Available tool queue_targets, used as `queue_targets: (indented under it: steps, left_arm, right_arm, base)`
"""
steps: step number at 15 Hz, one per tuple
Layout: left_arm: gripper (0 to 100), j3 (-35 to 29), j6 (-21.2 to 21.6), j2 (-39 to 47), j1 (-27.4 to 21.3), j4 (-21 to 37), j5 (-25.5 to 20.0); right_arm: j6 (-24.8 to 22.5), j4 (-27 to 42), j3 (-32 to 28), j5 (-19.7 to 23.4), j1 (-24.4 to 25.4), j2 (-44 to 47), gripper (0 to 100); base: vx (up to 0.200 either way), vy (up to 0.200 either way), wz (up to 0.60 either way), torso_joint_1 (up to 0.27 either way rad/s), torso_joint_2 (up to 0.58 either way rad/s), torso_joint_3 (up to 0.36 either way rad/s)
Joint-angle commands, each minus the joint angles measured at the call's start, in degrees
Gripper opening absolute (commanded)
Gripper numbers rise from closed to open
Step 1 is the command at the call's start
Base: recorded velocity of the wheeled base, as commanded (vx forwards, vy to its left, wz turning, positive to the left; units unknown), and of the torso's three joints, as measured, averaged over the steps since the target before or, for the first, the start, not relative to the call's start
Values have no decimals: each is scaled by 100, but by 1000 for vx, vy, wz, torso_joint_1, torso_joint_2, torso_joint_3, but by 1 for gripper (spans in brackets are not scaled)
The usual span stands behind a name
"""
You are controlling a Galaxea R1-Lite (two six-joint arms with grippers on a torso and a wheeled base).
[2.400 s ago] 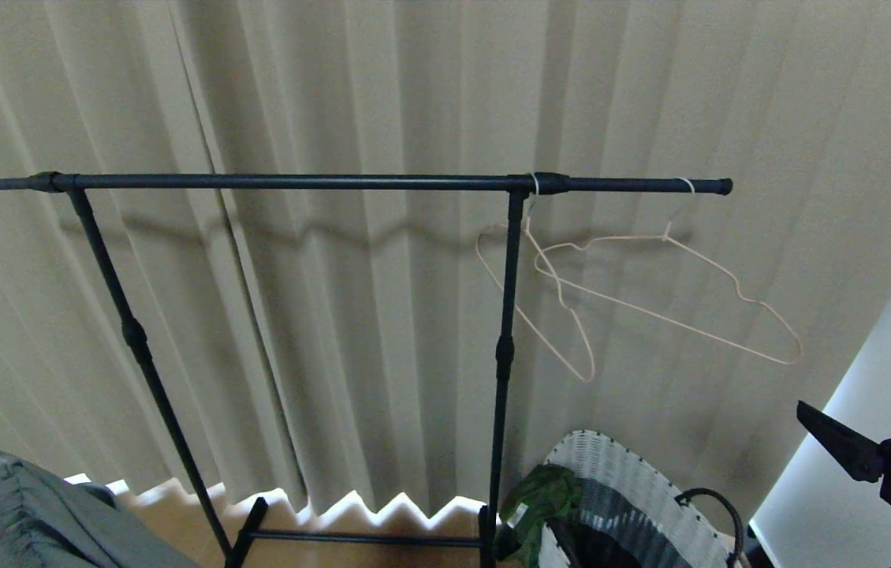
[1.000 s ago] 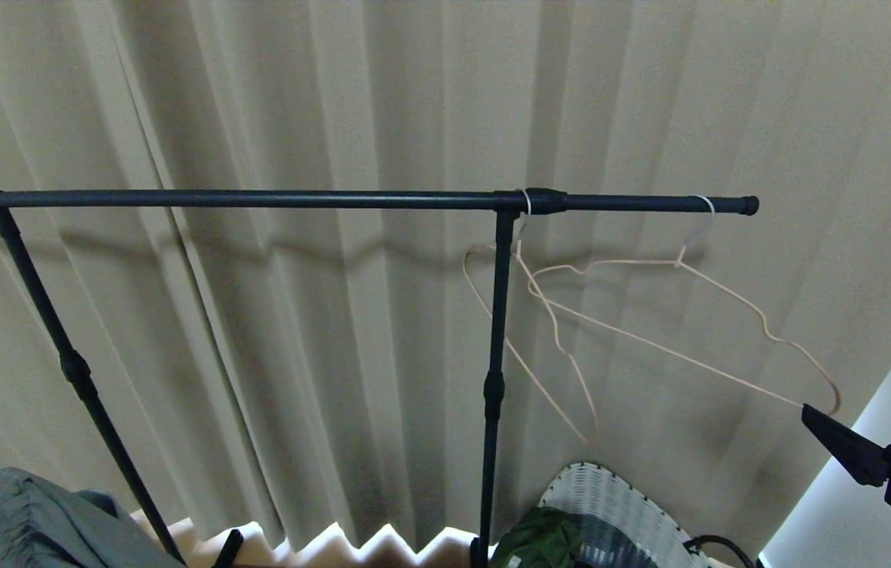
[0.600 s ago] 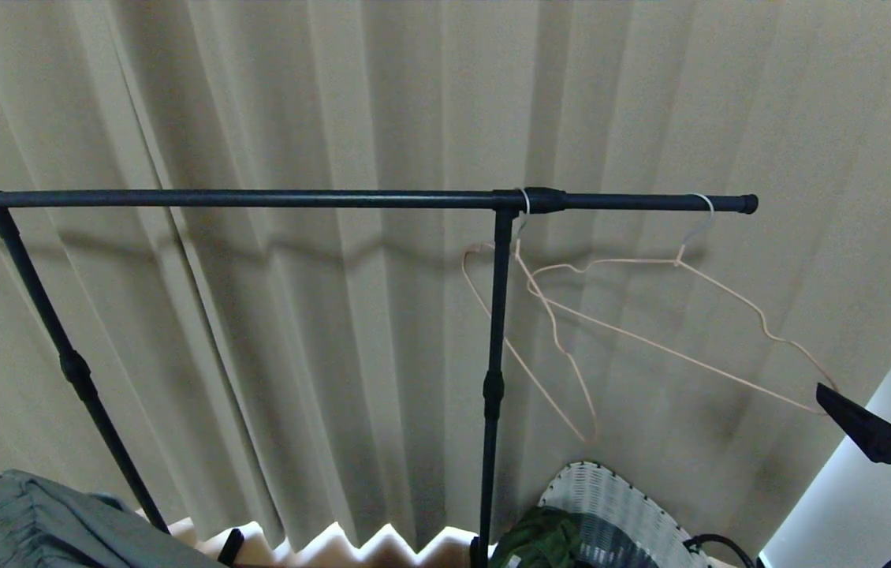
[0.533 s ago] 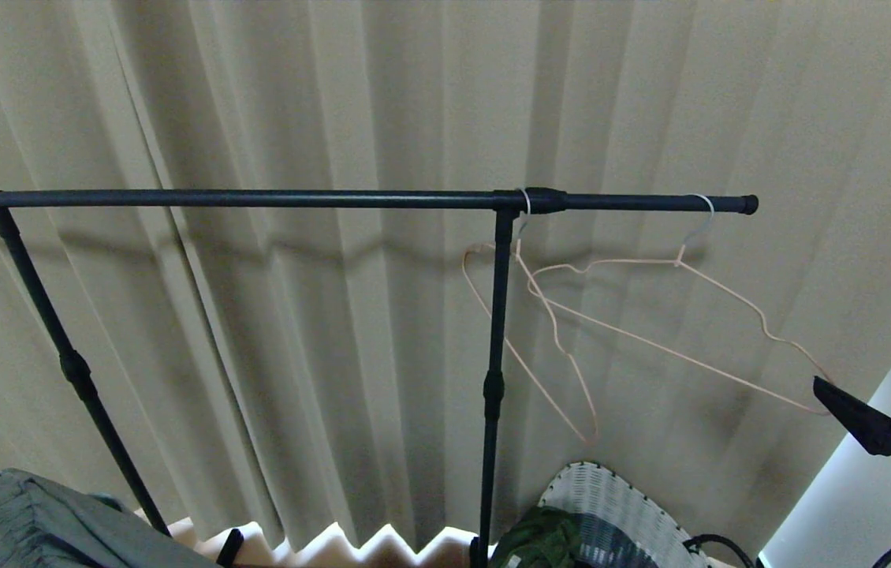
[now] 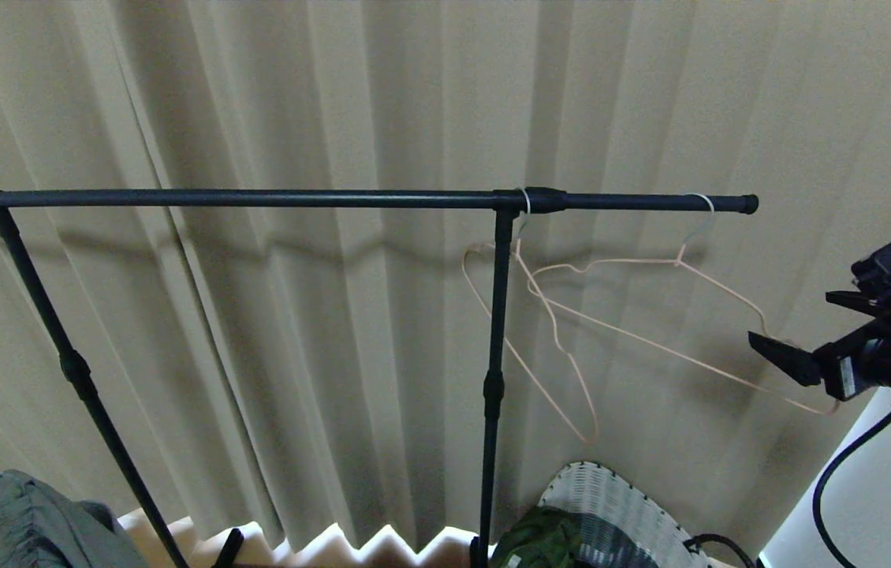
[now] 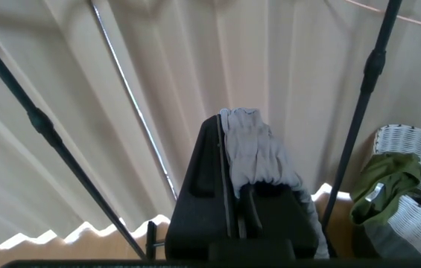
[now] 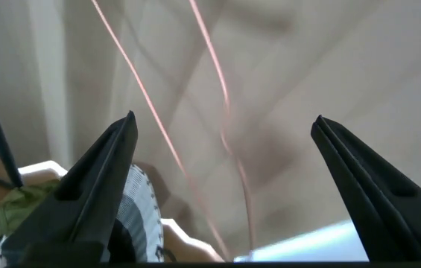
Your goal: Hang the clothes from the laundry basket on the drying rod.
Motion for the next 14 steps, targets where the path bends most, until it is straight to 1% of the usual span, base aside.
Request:
queue_targets:
  steps: [1,3,6,11,14]
  left_arm:
    - [0,13,-3,-1,-152,-1,8]
    - [0,30,-12,-1,-301,8,8]
    - [0,30,-12,-1,-310,8,8]
    - [0,30,-12,-19,-310,8,8]
    - [0,22,-12,-28,-310,8,8]
  right_arm:
    - [-4,1,-439,164,-75,808,100]
    - [-4,1,-615,278,-127,1098,100]
    - [5,1,-729,498,-233,1423,100]
    - [14,10,-729,867,-242,1502,100]
    - [93,10,-650,1016,-198,1432,100]
  base:
    - [0,0,0,0,0,0]
    - [0,0,0,0,0,0]
    - [0,0,0,0,0,0]
    - [0,0,0,0,0,0]
    - [0,0,0,0,0,0]
